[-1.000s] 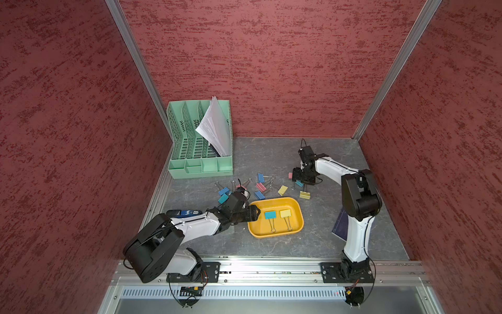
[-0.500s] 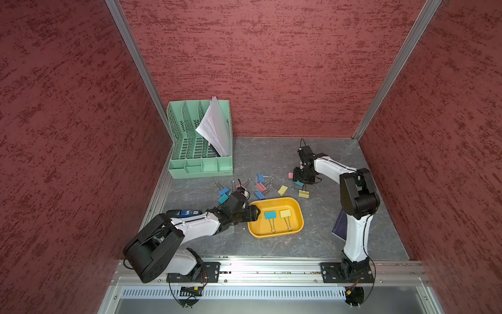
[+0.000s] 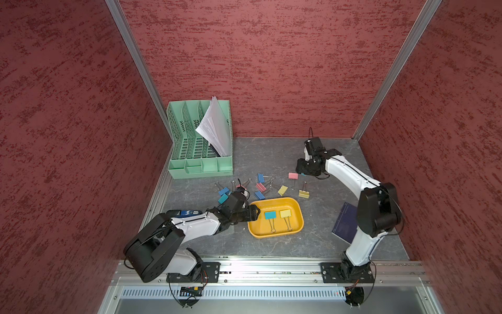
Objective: Put the binder clips in the storage box
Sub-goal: Pick up the binder clip at the center of the board, then place the binder clip in the storage box.
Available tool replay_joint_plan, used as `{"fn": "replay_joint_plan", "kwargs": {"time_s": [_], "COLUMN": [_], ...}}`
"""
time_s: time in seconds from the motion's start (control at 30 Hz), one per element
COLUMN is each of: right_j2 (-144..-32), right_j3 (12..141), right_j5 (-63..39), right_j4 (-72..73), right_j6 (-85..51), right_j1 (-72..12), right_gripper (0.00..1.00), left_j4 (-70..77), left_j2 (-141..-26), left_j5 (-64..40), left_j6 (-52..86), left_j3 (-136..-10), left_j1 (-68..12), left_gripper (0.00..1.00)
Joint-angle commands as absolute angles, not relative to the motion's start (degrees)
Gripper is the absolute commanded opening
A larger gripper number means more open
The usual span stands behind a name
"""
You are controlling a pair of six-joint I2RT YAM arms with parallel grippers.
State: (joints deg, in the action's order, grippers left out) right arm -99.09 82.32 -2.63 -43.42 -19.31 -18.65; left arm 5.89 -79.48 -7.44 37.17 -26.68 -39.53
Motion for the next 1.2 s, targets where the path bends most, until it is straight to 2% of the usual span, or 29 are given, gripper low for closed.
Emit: {"fn": "replay_joint_plan", "kwargs": {"time_s": [0.0, 0.13, 0.27, 0.5, 0.57, 0.67, 0.73, 0.77, 0.9, 1.03, 1.17], "right_j2": [-93.03, -85.86, -83.79, -82.38, -83.14, -86.0, -86.48, -86.41, -83.78, -77.27, -79.12], "right_j3": [77.18, 69.04, 64.34, 56.22, 54.97, 55.5, 57.25, 58.21, 61.18, 61.41, 63.01], "right_j5": [-3.85, -5.36, -4.61, -4.04, -4.0, -2.62, -0.54, 0.15, 3.48, 4.2, 5.68], "right_j4": [-47.68, -45.81, -44.47, -39.62, -38.59, -38.35, -39.98, -40.94, -45.77, -49.19, -50.1], "right_j6": [-18.1, -23.39, -28.47, -34.47, -34.8, -34.2, -33.05, -32.28, -30.2, -29.16, -25.64], "right_j1": [-26.02, -36.83, -45.94, -51.26, -51.24, -51.24, -51.19, -51.09, -47.6, -35.89, -26.88], "right_gripper": [0.5, 0.51, 0.51, 0.53, 0.55, 0.7, 0.84, 0.87, 0.92, 0.94, 0.96], "left_j4": [3.0, 3.07, 3.08, 3.16, 3.34, 3.16, 3.08, 3.08, 2.83, 2.81, 2.95], "left_j2": [-81.23, -81.55, -82.21, -82.55, -82.69, -82.97, -83.14, -83.14, -83.14, -83.14, -83.09], "left_j5": [-6.97, -7.03, -7.03, -6.8, -6.77, -6.76, -6.64, -6.68, -6.56, -6.68, -6.68], "left_j6": [36.82, 36.83, 36.79, 36.74, 36.74, 36.56, 36.48, 36.47, 36.39, 36.3, 36.22], "left_j3": [-25.32, -25.62, -26.31, -27.16, -27.16, -27.34, -27.53, -27.5, -27.56, -27.41, -26.97], "left_j1": [-39.11, -39.22, -39.59, -40.21, -40.25, -40.25, -40.25, -40.25, -40.17, -40.17, -40.04], "left_gripper": [0.78, 0.78, 0.78, 0.78, 0.78, 0.78, 0.78, 0.78, 0.78, 0.78, 0.78]}}
